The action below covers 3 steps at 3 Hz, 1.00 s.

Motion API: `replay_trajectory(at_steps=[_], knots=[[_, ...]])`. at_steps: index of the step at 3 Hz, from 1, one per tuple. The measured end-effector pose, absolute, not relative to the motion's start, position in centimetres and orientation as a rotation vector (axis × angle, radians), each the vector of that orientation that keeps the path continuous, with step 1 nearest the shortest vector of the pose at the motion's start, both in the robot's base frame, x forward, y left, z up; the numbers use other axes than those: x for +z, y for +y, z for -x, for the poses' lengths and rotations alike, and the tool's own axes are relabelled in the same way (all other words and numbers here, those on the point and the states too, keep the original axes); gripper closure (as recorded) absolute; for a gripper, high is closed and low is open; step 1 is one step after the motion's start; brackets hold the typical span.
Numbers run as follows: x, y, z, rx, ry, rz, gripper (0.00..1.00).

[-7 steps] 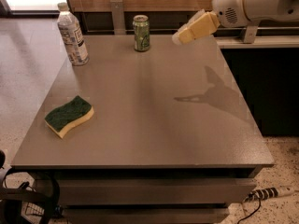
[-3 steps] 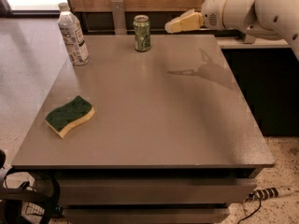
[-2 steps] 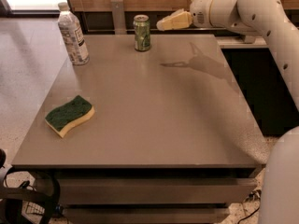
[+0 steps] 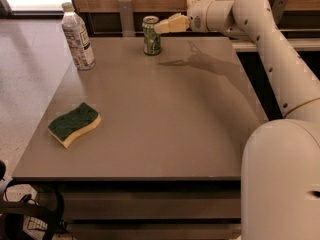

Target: Move green can near sponge

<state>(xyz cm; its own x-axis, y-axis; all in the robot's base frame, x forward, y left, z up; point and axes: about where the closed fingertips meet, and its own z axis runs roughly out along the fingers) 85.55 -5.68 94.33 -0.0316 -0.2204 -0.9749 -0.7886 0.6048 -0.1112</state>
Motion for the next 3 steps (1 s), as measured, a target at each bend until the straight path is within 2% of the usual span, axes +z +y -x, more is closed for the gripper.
replay_trajectory(at_steps=[1,3], knots=[[93.3,-2.9,-86.9,0.654,1.546,0.817,0.00],[91.5,0.4,-87.4,0.707,1.549,0.750,0.00]])
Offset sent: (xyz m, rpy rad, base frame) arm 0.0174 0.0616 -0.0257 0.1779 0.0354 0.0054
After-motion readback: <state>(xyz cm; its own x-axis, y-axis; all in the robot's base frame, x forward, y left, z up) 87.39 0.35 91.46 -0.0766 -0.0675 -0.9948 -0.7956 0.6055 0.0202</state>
